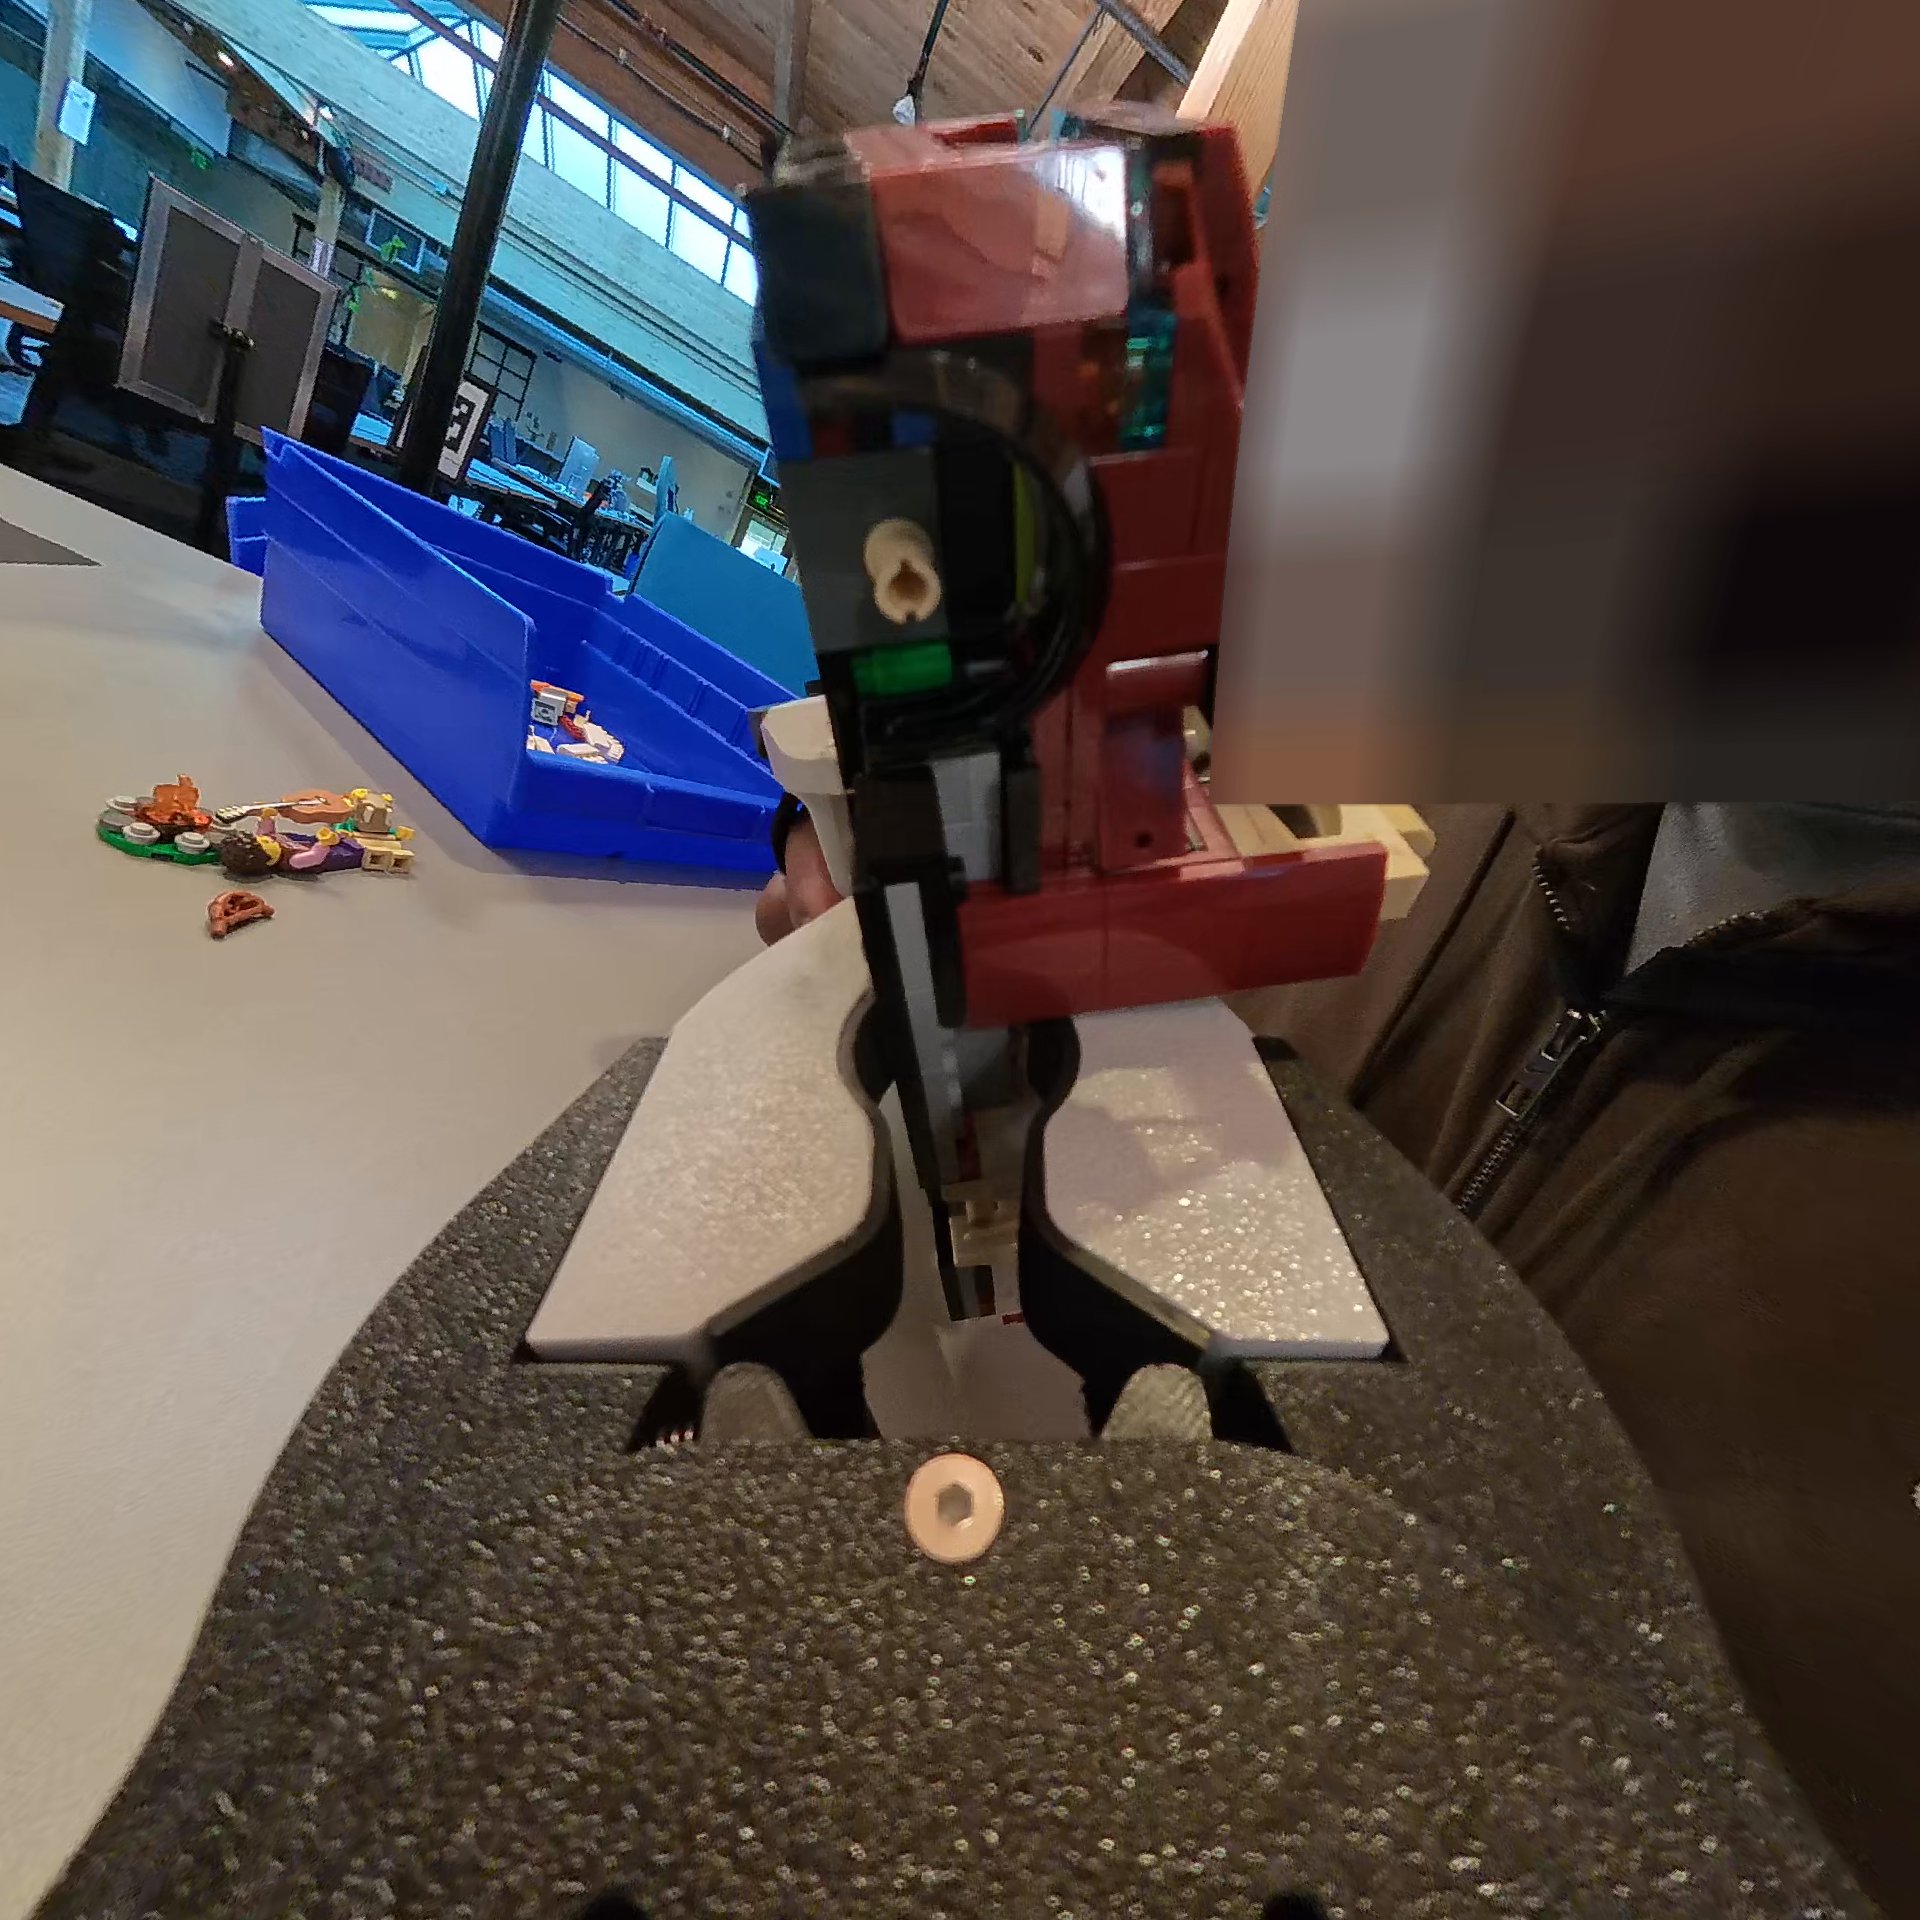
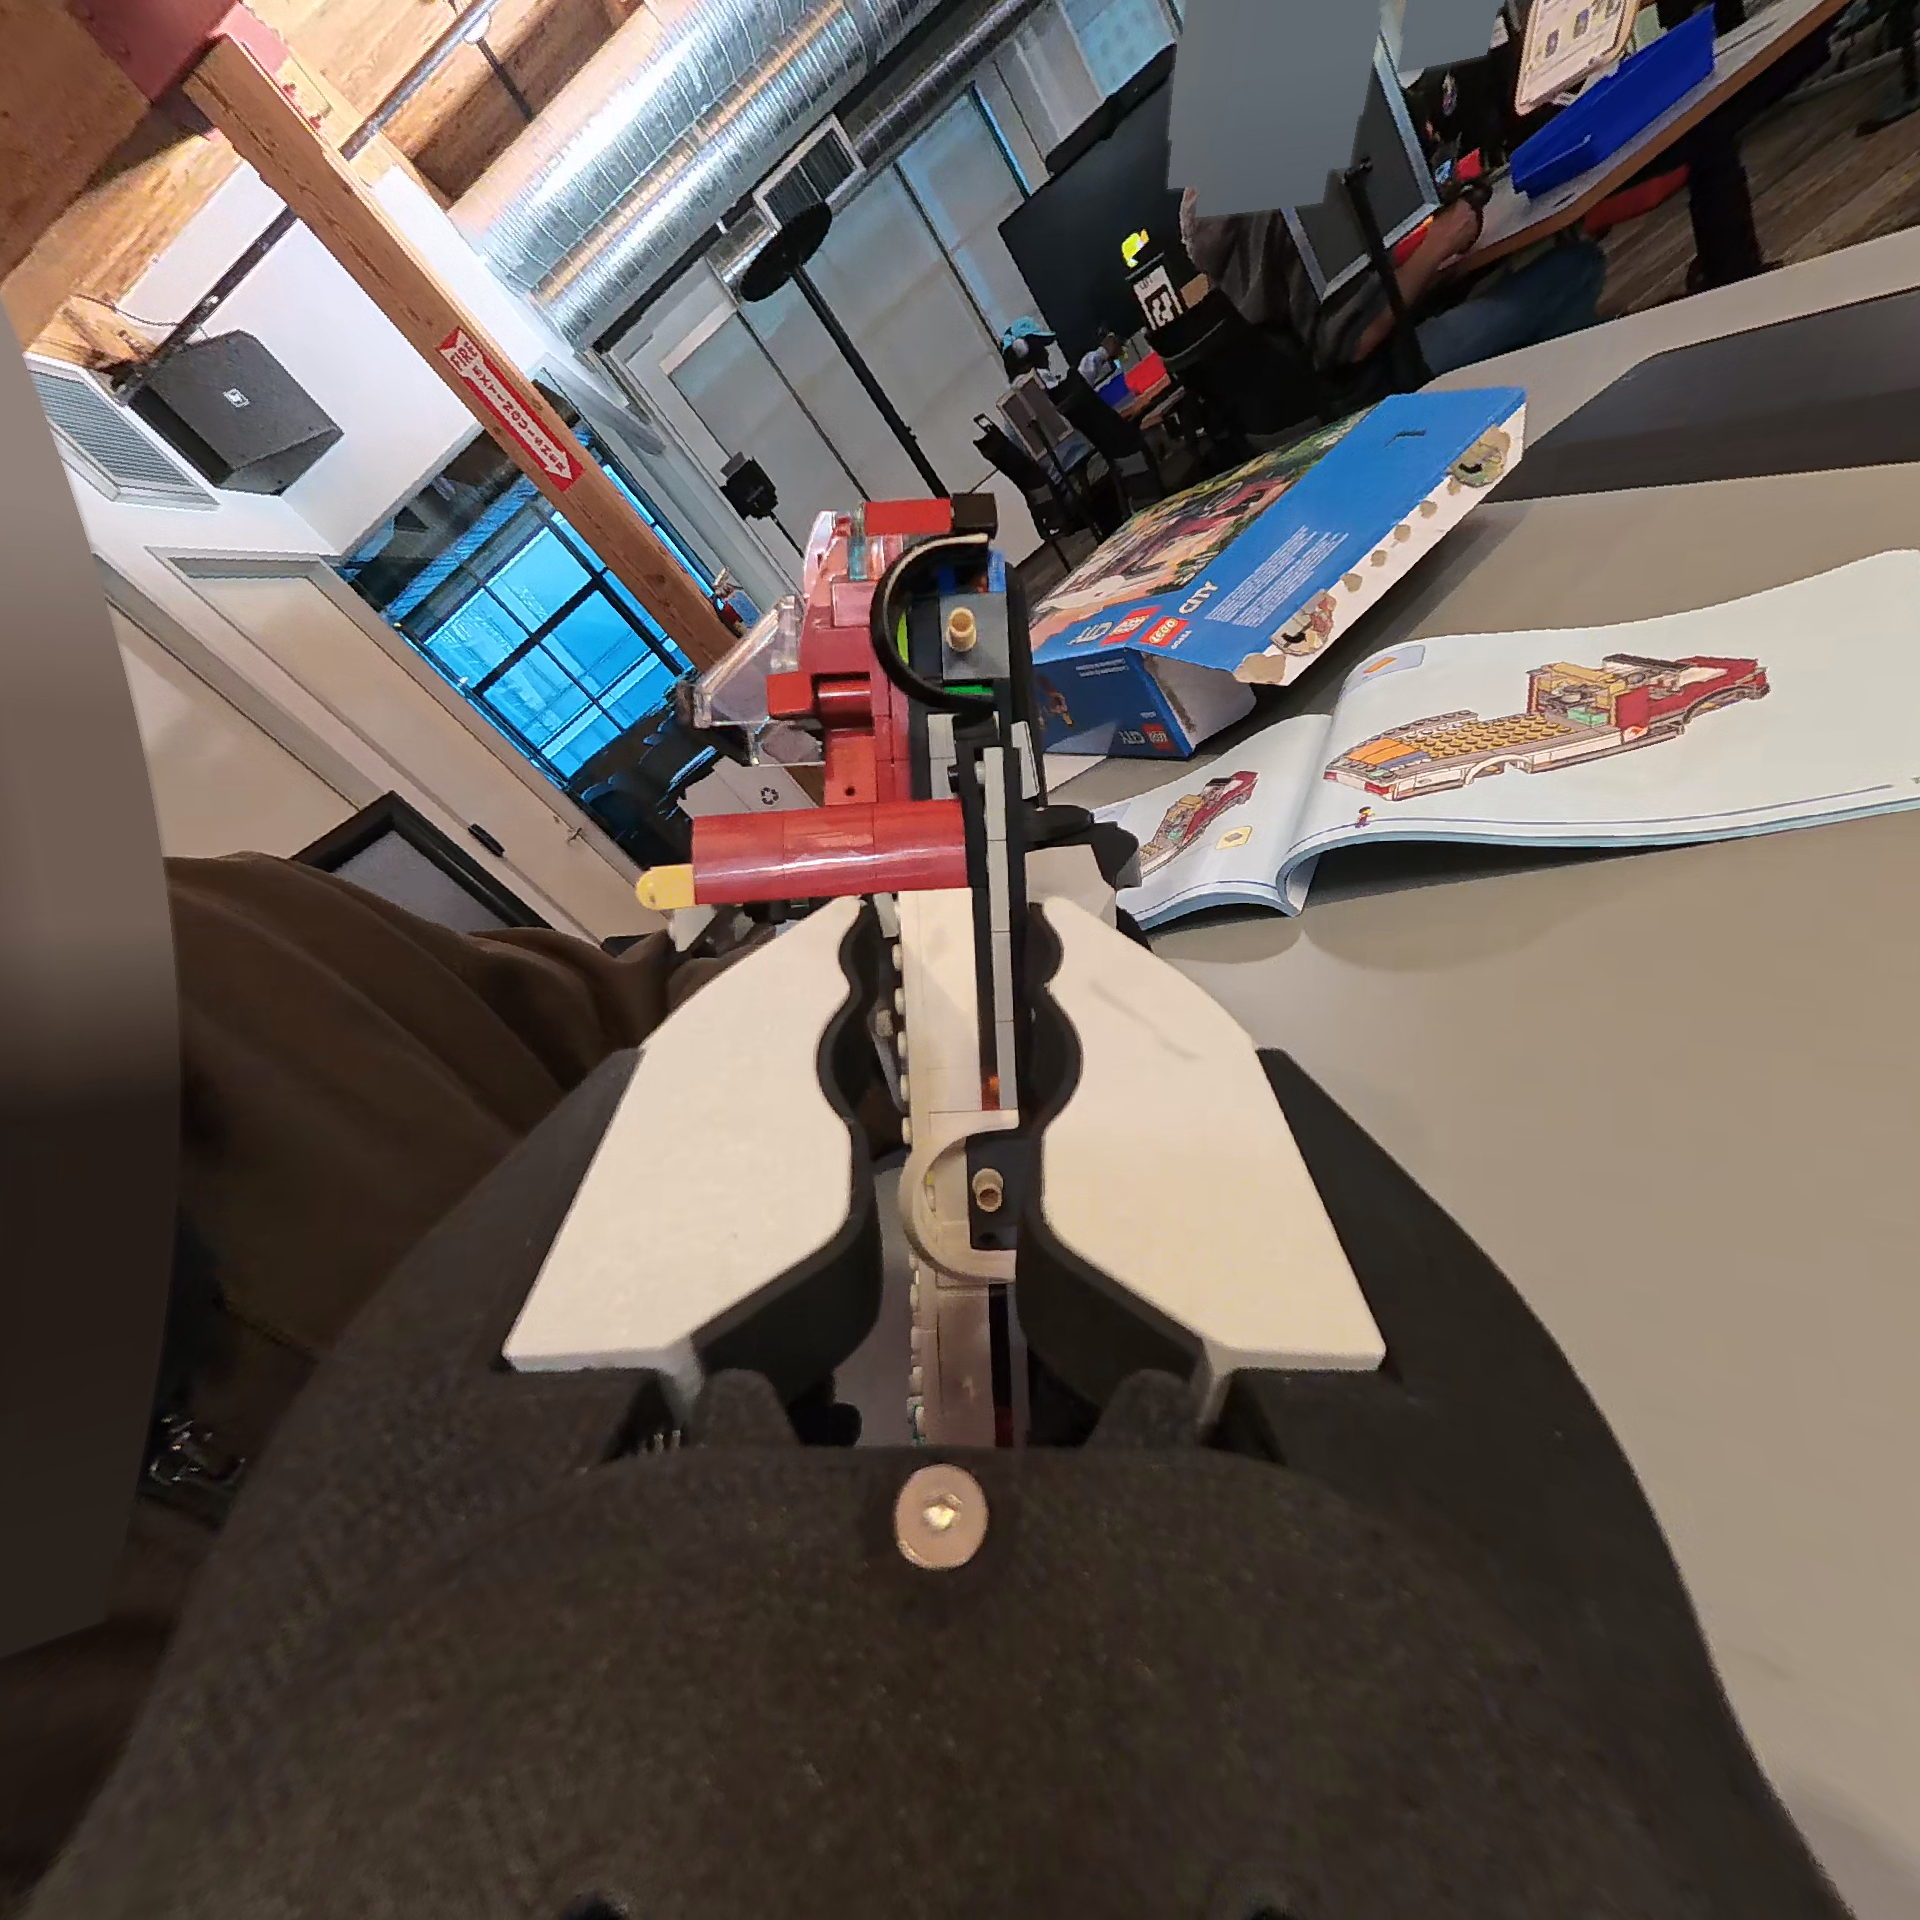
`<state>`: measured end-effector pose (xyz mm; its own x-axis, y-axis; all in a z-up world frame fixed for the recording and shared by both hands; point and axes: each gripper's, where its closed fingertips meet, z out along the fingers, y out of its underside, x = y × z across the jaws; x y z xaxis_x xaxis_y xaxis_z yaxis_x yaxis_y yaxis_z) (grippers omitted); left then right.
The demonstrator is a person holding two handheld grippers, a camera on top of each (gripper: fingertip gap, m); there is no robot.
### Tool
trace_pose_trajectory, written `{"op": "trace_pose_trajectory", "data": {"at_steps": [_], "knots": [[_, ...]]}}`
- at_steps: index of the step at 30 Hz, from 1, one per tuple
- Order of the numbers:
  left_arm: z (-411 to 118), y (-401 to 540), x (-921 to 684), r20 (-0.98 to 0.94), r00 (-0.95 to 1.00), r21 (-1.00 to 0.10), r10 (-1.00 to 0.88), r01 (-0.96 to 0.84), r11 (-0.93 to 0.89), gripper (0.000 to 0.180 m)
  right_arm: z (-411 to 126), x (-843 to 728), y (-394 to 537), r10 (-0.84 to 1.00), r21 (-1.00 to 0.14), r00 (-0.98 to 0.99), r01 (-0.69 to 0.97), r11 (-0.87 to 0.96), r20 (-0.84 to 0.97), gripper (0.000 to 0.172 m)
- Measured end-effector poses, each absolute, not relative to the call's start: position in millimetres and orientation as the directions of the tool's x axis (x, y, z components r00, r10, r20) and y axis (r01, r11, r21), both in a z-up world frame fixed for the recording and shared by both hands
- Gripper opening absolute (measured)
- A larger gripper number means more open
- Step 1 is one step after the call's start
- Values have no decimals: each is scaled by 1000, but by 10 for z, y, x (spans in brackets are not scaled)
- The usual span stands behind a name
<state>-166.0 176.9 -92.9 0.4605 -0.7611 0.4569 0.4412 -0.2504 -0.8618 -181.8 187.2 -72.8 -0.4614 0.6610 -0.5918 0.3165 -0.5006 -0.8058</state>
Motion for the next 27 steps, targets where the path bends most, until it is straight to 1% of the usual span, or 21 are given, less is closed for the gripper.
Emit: {"op": "trace_pose_trajectory", "data": {"at_steps": [15, 27], "knots": [[-914, 1766, -1642, 440, 476, -868, -762, 443, -225, 22, -715, -1807, 1877, 673, -787, -412, 255, -561, -614, 26], [-919, 1770, -1630, 434, 483, -872, -761, 438, -219, 22, -725, -1803, 1887, 609, -722, -400, 266, -639, -685, 27]]}}
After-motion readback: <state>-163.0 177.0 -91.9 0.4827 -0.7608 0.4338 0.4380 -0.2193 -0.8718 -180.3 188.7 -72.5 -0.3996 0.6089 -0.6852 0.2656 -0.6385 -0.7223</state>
